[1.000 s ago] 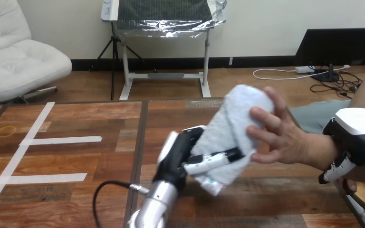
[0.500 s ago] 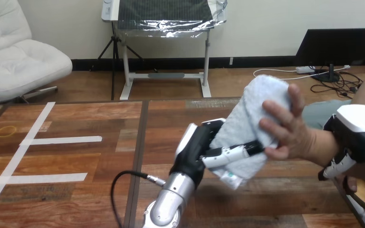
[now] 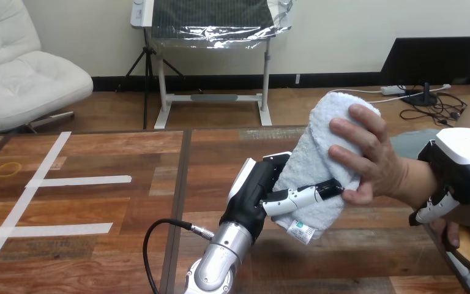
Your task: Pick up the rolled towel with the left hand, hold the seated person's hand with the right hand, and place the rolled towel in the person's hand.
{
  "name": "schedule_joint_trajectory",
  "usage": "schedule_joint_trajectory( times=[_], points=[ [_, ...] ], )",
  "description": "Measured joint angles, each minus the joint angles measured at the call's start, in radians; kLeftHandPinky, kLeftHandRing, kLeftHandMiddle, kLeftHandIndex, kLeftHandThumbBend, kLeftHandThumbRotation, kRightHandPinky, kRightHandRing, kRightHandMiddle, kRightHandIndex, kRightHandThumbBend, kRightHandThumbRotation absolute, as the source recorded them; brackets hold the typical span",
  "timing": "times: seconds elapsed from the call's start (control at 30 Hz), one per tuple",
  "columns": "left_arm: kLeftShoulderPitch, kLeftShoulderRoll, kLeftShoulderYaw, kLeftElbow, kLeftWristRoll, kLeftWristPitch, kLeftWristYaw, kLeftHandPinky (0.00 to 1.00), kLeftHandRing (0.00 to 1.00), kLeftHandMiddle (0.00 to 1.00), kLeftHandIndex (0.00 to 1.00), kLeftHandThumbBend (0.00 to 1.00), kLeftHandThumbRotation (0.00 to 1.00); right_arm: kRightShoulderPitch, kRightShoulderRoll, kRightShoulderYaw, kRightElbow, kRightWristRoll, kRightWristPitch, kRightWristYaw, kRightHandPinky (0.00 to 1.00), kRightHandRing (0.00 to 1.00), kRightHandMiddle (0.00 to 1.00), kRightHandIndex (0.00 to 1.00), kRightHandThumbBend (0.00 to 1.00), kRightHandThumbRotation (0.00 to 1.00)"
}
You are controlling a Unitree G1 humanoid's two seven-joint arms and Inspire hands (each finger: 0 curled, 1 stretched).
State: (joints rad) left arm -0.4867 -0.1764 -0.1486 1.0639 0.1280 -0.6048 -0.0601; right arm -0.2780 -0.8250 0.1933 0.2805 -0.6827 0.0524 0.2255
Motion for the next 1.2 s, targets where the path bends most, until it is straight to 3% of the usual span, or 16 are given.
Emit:
schedule_joint_trajectory(
  times=[0.87,1.0,1.2],
  points=[
    [0.0,0.0,-0.014,0.001,-0.002,0.0,-0.002,0.31,0.35,0.39,0.44,0.93,0.47,0.0,-0.001,-0.001,-0.002,-0.002,0.01,0.0,0.14,0.23,0.34,0.41,0.74,0.0],
    [0.0,0.0,-0.014,0.001,-0.003,0.0,-0.006,0.31,0.35,0.39,0.44,0.93,0.47,0.0,0.0,0.0,-0.005,-0.003,0.017,0.002,0.17,0.27,0.38,0.46,0.76,0.0],
    [0.0,0.0,-0.015,0.001,-0.003,0.0,-0.011,0.31,0.35,0.4,0.45,0.93,0.47,0.0,0.0,0.001,-0.015,-0.012,0.035,0.019,0.38,0.51,0.6,0.64,0.8,0.0]
  ],
)
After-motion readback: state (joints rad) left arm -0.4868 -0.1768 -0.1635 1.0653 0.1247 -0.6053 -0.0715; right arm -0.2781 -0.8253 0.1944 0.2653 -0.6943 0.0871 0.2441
